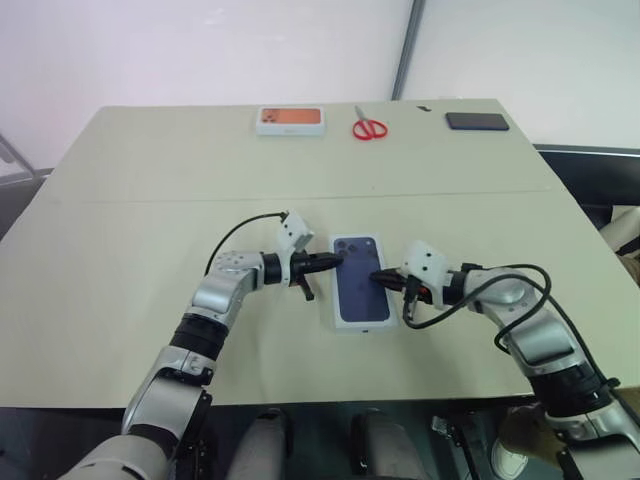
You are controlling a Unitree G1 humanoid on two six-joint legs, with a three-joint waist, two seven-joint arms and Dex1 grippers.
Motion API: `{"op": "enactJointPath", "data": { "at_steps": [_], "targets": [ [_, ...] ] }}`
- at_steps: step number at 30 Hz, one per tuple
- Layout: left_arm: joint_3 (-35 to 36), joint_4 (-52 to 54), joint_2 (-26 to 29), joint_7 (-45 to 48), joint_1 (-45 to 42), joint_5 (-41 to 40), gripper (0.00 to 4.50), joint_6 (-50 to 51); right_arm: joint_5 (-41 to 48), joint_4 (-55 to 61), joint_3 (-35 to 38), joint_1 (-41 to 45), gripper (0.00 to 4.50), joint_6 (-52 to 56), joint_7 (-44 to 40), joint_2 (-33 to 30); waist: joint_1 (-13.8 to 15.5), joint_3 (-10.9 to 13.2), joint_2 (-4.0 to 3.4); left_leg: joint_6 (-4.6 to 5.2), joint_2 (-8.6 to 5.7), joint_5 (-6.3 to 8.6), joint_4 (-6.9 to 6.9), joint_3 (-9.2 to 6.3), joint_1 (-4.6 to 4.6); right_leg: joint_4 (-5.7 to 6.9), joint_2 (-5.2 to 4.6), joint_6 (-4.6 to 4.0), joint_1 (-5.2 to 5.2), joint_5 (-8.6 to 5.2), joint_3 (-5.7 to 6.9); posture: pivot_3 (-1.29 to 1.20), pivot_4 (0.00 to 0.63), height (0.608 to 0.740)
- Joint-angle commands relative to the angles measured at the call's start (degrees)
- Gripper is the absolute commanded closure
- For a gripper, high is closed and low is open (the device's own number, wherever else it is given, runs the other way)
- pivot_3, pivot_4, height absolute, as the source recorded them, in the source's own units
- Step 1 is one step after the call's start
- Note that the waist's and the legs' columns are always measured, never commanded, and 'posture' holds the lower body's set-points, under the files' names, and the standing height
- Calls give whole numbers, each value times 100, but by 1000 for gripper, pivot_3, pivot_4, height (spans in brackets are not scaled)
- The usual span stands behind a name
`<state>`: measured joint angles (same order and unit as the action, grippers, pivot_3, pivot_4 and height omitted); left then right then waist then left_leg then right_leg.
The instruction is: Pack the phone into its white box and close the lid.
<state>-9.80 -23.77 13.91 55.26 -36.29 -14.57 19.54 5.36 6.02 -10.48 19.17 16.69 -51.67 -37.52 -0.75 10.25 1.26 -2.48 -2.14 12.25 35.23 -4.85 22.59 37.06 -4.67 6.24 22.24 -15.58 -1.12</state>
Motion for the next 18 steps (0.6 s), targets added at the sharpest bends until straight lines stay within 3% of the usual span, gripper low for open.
{"op": "enactJointPath", "data": {
  "at_steps": [1, 4, 7, 13, 16, 18],
  "targets": [
    [243, 47, 120, -172, -7, -72, 4500, 276, 260, -36, 247, 93, 4436, 290, 11, 63, -5, 0, 0, 0, 0, 0, 0, 0, 0, 0, 0, 0, 0, 0, 0, 0, 150, 740],
    [423, 156, 215, -154, 12, -202, 4500, 302, 787, -64, 631, 265, 4436, 673, -3, 205, -13, 3, 1, 0, 1, 0, -1, 0, 3, 3, 0, 0, 7, 0, -1, 0, 150, 740],
    [586, 362, 381, -41, 77, -322, 3680, 253, 852, -168, 746, 278, 3649, 532, -128, 103, -9, 4, 1, 0, 1, 0, -1, -1, 13, 3, 0, 0, 18, 0, -1, 0, 150, 740],
    [593, 625, 800, 194, 338, -264, 681, 35, 378, -589, 714, 285, 612, -23, 34, -68, -3, 5, 1, 0, 0, 0, 1, 0, 41, 4, -2, 0, 43, 1, -1, 0, 150, 740],
    [392, 718, 876, 306, 466, -170, 681, 22, 151, -823, 666, 251, 612, -309, 111, -127, -3, 5, 1, 0, -1, 0, 2, 1, 44, 3, -2, 0, 45, 1, -1, 0, 150, 740],
    [318, 747, 851, 403, 495, -223, 624, 145, 126, -917, 713, 268, 1311, -355, 153, -115, 5, 5, 1, 0, -1, 0, 2, 0, 45, 4, -2, 0, 45, 1, 0, 0, 150, 740]
  ]
}}
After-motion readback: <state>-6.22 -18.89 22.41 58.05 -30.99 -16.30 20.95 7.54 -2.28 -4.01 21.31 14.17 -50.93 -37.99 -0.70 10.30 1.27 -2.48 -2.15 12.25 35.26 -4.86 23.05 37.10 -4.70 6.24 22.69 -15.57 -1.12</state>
